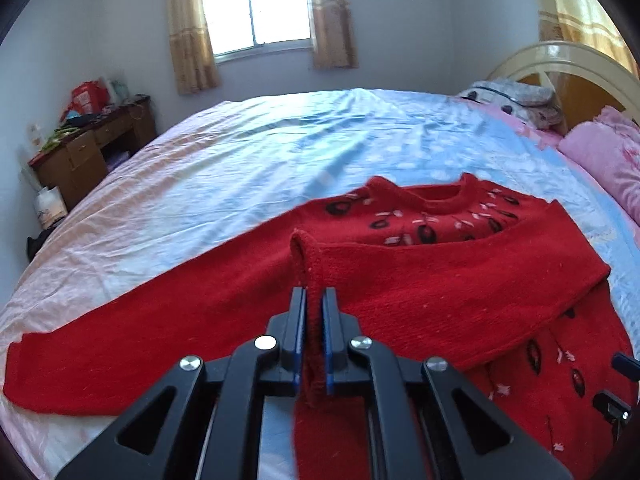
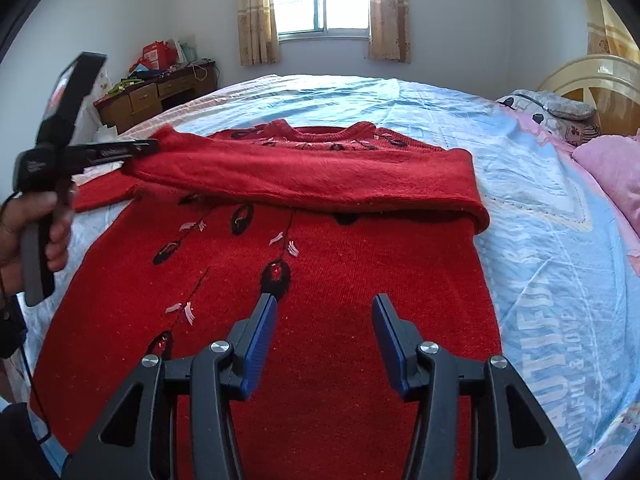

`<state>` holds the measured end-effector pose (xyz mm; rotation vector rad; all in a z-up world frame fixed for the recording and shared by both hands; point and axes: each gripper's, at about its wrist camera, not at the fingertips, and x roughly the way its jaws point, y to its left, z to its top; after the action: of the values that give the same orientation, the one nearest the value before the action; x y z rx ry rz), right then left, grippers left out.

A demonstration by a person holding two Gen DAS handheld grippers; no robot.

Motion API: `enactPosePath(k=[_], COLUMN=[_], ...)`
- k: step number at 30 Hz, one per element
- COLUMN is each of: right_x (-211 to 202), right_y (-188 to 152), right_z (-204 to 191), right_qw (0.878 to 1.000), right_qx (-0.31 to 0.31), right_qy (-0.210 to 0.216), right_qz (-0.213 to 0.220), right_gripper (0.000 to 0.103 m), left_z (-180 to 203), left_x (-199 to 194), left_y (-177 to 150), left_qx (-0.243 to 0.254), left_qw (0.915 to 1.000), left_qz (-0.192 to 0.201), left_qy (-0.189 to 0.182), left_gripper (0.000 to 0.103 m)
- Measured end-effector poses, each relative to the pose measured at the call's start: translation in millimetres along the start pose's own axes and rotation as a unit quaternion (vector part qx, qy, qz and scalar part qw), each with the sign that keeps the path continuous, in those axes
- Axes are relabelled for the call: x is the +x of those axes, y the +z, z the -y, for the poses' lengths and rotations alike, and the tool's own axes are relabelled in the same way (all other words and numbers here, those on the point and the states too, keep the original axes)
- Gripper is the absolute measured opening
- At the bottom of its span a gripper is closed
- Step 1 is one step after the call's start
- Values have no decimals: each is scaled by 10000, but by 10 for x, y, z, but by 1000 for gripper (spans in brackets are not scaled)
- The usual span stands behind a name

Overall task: Fold small clothes
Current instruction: 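Move the left gripper over to the other sleeve cuff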

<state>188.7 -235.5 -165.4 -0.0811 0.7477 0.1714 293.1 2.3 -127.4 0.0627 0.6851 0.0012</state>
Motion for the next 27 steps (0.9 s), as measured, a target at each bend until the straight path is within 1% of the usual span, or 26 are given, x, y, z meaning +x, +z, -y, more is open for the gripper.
enactPosePath(k=[2,3,4,6,8,10,11,13,14,15,17,19,20,22,23,25,26,27], right_x=[69,77,71,70,66,25,-22,-73,-69,-21,125,403,539,862,858,730,683,628], right_y=[-27,-44,-50,-54,-40,23,120,318,432,579,755,887,901,850,815,795,794,796], right_z=[2,-6,-19,-36,-29,-12,22,103,159,241,358,531,619,751,772,717,677,632], right_qw=[9999,9999,9999,9998,9998,9999,10000,9997,9993,9990,9986,9979,9969,9923,9930,9944,9947,9956], right_qx=[-22,-32,-71,-109,-84,-36,26,134,216,331,483,648,753,895,912,897,884,846], right_qy=[-33,-52,-84,-123,-105,18,53,67,118,133,91,67,-28,-149,-137,-180,-159,-80], right_qz=[-133,-132,-75,-73,-118,-135,-7,205,273,287,205,-64,-206,-841,-732,-537,-499,-401], right_gripper=[54,55,58,58,58,58,58,59,63,64,65,65,65,65,65,65,65,65], left_z=[-58,-97,-126,-136,-149,-147,-148,-130,-120,-115,-92,-79,-64,-72,-99,-192,-257,-300], left_x=[41,88,137,260,281,227,209,254,283,284,274,281,281,271,243,189,150,127], left_y=[-49,-86,-141,-219,-262,-235,-233,-250,-261,-262,-268,-280,-281,-278,-283,-302,-325,-342], left_qx=[17,-4,-40,-105,-175,-224,-248,-211,-189,-171,-110,-46,-13,-20,-84,-274,-403,-488], left_qw=[9999,9997,9996,9990,9988,9990,9990,9989,9987,9988,9988,9987,9986,9985,9987,9986,9982,9977], left_qz=[-56,-125,-213,-398,-424,-337,-302,-370,-424,-416,-413,-412,-412,-393,-356,-321,-277,-254], left_qy=[137,191,181,163,150,168,204,181,187,192,248,302,344,380,345,312,357,390], left_gripper=[9,9,9,9,9,9,9,9,9,10,11,11,11,15,20,34,48,56])
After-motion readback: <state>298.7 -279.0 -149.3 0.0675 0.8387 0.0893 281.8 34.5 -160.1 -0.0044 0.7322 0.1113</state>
